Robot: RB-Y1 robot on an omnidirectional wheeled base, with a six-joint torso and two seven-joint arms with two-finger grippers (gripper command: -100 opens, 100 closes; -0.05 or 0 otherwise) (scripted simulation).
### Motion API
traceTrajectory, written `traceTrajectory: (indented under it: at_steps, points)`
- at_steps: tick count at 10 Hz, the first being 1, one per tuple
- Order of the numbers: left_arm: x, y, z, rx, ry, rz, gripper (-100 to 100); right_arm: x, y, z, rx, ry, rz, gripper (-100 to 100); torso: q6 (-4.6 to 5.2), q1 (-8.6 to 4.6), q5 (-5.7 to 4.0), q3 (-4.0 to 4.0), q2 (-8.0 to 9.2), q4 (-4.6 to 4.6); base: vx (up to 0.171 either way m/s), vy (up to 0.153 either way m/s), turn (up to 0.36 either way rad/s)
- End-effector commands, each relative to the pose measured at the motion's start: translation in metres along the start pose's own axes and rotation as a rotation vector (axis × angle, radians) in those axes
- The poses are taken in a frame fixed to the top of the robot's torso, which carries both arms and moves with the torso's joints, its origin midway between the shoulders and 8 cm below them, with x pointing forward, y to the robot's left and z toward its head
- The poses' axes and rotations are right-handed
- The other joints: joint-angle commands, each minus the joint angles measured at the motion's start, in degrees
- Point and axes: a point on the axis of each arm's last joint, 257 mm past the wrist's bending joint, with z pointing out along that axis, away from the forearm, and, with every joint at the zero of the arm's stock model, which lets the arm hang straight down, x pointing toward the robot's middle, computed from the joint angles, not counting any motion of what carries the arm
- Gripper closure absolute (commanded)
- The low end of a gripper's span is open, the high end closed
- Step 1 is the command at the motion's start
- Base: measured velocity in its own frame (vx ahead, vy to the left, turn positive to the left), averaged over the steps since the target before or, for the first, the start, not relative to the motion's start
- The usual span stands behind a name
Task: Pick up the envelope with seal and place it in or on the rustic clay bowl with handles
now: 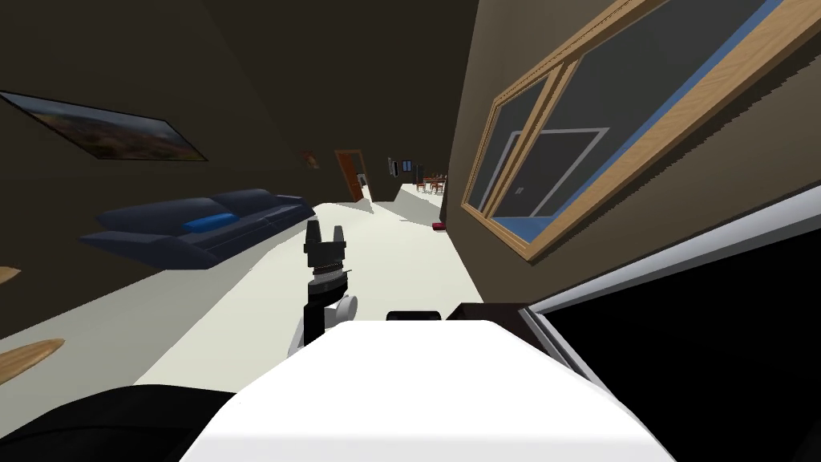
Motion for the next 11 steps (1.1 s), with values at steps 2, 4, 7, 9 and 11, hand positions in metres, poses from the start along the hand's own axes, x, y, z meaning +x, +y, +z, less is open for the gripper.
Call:
traceTrajectory:
  at_steps: [2, 4, 7, 9, 11]
  points:
    - [0.000, 0.000, 0.000, 0.000, 0.000, 0.000, 0, -0.015, 0.009, -0.007, -0.015, -0.017, -0.041, 100, 0.00, 0.00, -0.01, 0.01, 0.01, 0.01, 0.096, -0.010, -0.103]
    - [0.000, 0.000, 0.000, 0.000, 0.000, 0.000, 0, -0.021, 0.016, -0.012, -0.027, -0.023, -0.068, 100, -0.01, -0.01, 0.00, 0.03, 0.04, 0.01, 0.093, -0.011, -0.088]
    - [0.000, 0.000, 0.000, 0.000, 0.000, 0.000, 0, -0.018, 0.026, -0.021, -0.045, -0.007, -0.088, 100, 0.01, -0.03, -0.01, 0.06, 0.11, 0.01, 0.074, -0.013, -0.066]
    - [0.000, 0.000, 0.000, 0.000, 0.000, 0.000, 0, -0.007, 0.031, -0.028, -0.052, 0.024, -0.086, 100, 0.06, 0.01, 0.01, 0.12, 0.23, 0.03, 0.049, -0.001, -0.047]
    - [0.000, 0.000, 0.000, 0.000, 0.000, 0.000, 0, -0.010, 0.030, -0.028, -0.052, 0.016, -0.088, -100, 0.05, 0.01, 0.01, 0.19, 0.34, 0.06, 0.008, 0.000, -0.003]
